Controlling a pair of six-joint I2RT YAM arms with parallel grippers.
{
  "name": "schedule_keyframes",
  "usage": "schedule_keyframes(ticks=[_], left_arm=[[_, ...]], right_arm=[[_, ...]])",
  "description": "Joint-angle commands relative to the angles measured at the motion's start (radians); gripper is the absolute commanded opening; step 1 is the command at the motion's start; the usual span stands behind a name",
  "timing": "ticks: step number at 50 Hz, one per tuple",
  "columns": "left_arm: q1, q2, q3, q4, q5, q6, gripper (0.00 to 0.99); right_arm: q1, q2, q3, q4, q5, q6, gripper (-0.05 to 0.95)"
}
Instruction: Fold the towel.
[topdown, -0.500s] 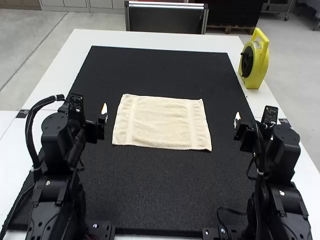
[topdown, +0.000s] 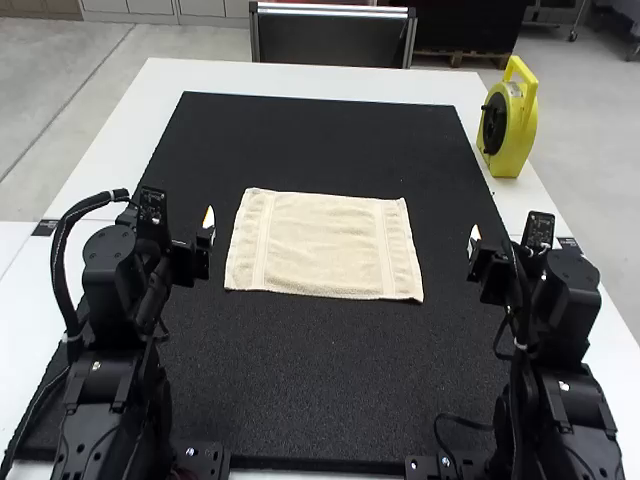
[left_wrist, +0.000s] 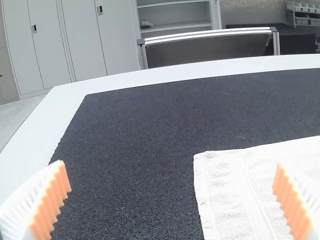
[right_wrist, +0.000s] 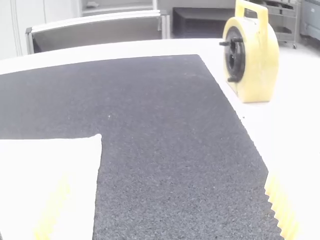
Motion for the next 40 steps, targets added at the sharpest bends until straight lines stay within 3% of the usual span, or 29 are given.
schedule_keyframes(ticks=[1, 10, 14, 20, 25, 28, 34, 40], left_arm=[[-0.012, -0.008, -0.004, 0.01, 0.008, -0.031, 0.961], [-0.012, -0.008, -0.006, 0.008, 0.008, -0.031, 0.959], [-0.015, -0.009, -0.004, 0.048, 0.009, -0.024, 0.959], [-0.026, -0.008, -0.004, 0.027, 0.008, -0.059, 0.961], [-0.027, -0.008, -0.004, 0.024, 0.008, -0.022, 0.961], [-0.027, -0.008, -0.004, 0.039, 0.008, -0.027, 0.961], [-0.021, -0.008, -0.004, 0.056, 0.005, -0.081, 0.961], [-0.02, -0.008, -0.004, 0.088, -0.023, -0.082, 0.961]], right_arm=[[0.006, -0.008, -0.007, -0.018, -0.006, -0.049, 0.91], [-0.009, -0.008, -0.007, -0.022, -0.006, -0.063, 0.91], [-0.012, -0.008, -0.007, -0.021, -0.008, -0.078, 0.9], [-0.012, -0.008, -0.006, -0.012, -0.018, -0.08, 0.91], [-0.009, -0.008, -0.007, -0.012, -0.018, -0.089, 0.91], [-0.009, -0.008, -0.007, -0.009, -0.02, -0.098, 0.91], [-0.009, -0.008, -0.006, 0.008, -0.034, -0.04, 0.91], [-0.005, -0.008, -0.004, 0.05, -0.029, 0.025, 0.91]])
